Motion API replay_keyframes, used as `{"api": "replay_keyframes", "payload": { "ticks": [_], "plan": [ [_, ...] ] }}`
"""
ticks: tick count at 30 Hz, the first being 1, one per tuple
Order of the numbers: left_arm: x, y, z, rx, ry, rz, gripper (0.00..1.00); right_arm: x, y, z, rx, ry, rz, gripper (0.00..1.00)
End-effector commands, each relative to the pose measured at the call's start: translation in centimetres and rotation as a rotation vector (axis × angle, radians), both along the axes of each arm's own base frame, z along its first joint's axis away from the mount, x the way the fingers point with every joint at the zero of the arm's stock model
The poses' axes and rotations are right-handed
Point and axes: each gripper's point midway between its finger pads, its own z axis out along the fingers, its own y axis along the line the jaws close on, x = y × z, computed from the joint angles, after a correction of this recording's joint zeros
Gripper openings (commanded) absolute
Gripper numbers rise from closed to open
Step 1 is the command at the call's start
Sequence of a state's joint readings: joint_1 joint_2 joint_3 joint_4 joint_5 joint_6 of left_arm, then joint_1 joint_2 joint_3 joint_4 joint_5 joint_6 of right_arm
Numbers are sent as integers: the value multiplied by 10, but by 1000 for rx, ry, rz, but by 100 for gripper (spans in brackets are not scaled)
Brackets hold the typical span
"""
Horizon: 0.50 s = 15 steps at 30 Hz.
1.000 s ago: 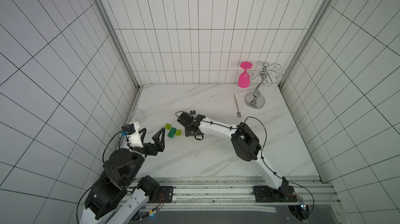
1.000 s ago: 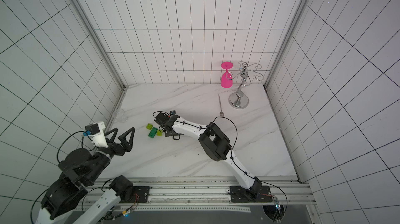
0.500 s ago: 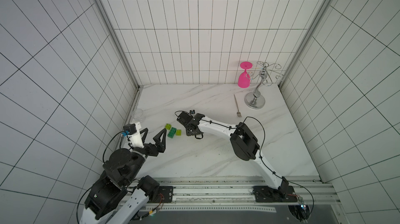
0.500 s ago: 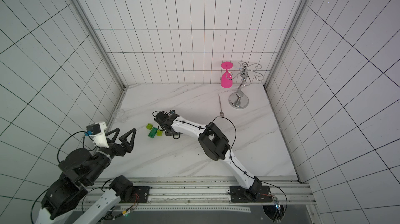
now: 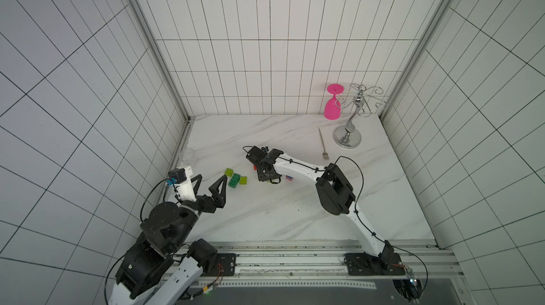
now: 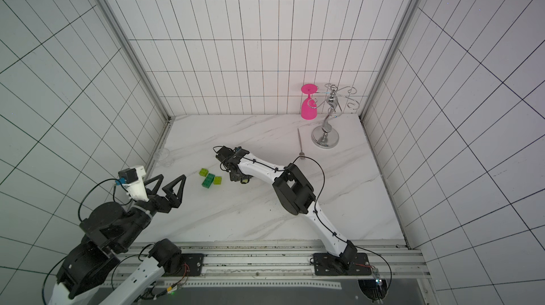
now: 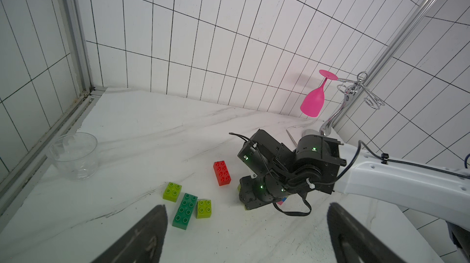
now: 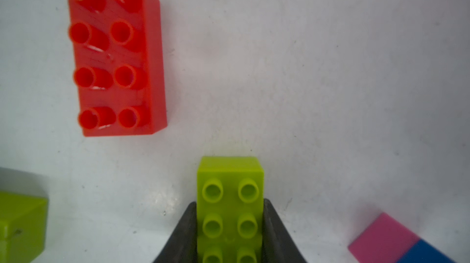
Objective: Assemble a spoon with lego
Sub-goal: Pick up the lego brick from the center of the board.
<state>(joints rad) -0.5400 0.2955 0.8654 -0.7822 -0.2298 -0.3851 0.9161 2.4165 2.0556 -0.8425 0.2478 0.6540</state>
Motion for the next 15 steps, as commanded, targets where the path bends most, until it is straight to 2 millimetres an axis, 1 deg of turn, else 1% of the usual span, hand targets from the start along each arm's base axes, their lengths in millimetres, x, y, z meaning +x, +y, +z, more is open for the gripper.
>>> {"api": "replay_keyframes", "payload": {
  "ticks": [1, 3, 4, 6, 8, 9, 11, 12, 13, 15],
  "plan": [
    [1, -2, 0, 5, -7, -10, 96, -4, -12, -7, -70, 36, 41, 27],
    [1, -2, 0, 7, -4, -10, 96, -5, -3, 6, -37, 33, 92, 23],
    [1, -2, 0, 7, -4, -9, 96, -6, 3, 17, -13, 27, 127, 22],
    [2, -3, -1, 7, -3, -11, 96, -10, 11, 47, 36, 6, 195, 20],
    [2, -3, 0, 7, -4, -11, 96, -14, 12, 86, 78, -37, 262, 20],
    [1, -3, 0, 7, -5, -11, 96, -16, 9, 102, 89, -62, 288, 20],
    [1, -3, 0, 6, -5, -12, 96, -22, -4, 134, 75, -118, 370, 20],
    [1, -3, 0, 5, -4, -12, 96, -25, -12, 144, 57, -135, 405, 20],
    [1, -3, 0, 4, -5, -13, 96, -26, -24, 151, 21, -153, 438, 20],
    [1, -4, -1, 4, -3, -16, 96, -25, -49, 157, -40, -159, 478, 19]
  ]
}}
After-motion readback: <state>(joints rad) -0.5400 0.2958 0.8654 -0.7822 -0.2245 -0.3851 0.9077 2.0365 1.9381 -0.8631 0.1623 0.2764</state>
